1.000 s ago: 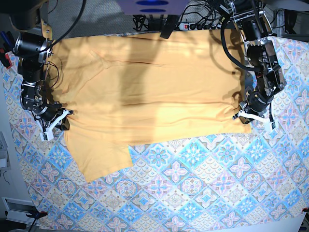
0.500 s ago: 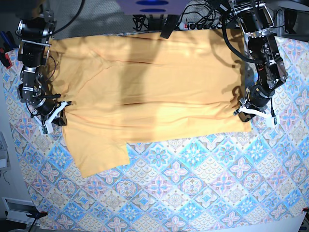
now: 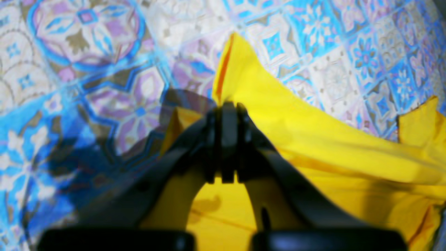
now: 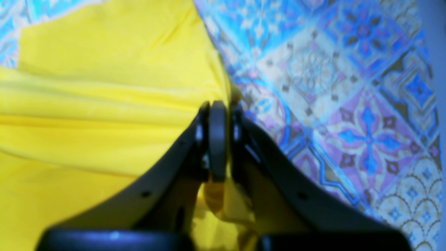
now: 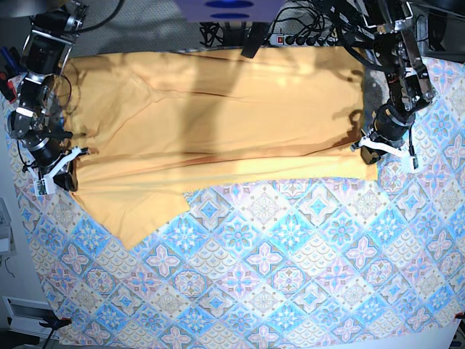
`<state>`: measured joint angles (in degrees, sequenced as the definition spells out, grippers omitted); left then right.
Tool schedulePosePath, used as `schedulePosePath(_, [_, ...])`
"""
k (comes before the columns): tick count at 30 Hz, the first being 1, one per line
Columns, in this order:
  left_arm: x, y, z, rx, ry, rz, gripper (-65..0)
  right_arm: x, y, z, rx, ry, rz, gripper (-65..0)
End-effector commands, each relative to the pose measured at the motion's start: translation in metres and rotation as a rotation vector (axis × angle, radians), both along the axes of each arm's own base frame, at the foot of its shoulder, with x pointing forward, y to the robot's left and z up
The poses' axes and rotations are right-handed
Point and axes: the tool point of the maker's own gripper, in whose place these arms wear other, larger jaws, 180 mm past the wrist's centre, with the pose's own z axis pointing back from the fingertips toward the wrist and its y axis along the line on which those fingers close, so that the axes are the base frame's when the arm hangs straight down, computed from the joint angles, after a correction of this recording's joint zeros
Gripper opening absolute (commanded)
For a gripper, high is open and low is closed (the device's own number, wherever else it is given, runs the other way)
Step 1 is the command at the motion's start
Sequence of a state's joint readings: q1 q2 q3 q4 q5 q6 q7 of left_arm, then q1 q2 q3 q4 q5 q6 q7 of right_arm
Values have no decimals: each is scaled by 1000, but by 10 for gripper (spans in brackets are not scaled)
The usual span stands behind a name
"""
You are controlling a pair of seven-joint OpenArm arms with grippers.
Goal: Fold the T-shirt properly
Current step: 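Pull the held shirt edges toward the robot base with both grippers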
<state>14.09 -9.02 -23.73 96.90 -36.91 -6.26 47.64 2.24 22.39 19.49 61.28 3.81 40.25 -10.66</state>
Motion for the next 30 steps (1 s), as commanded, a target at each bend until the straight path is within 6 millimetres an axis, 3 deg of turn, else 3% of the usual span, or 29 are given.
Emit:
schedulePosePath(1, [3,5,11,22,-33,-2,-650,5,-10,20,-10,-54,-10,-643])
schedulePosePath(13, [-36,3,-11,43,53,-67,-650,-35,4,24,-63,-17,56,-643])
schedulePosePath(21, [-54,3,-22,43,101,-69,-650,-58,-16,22,-81,6,3,-643])
schedulePosePath(30, [-64,2,-28,45,129,-75,-650,-60,-15,20,-80,11,5,-643])
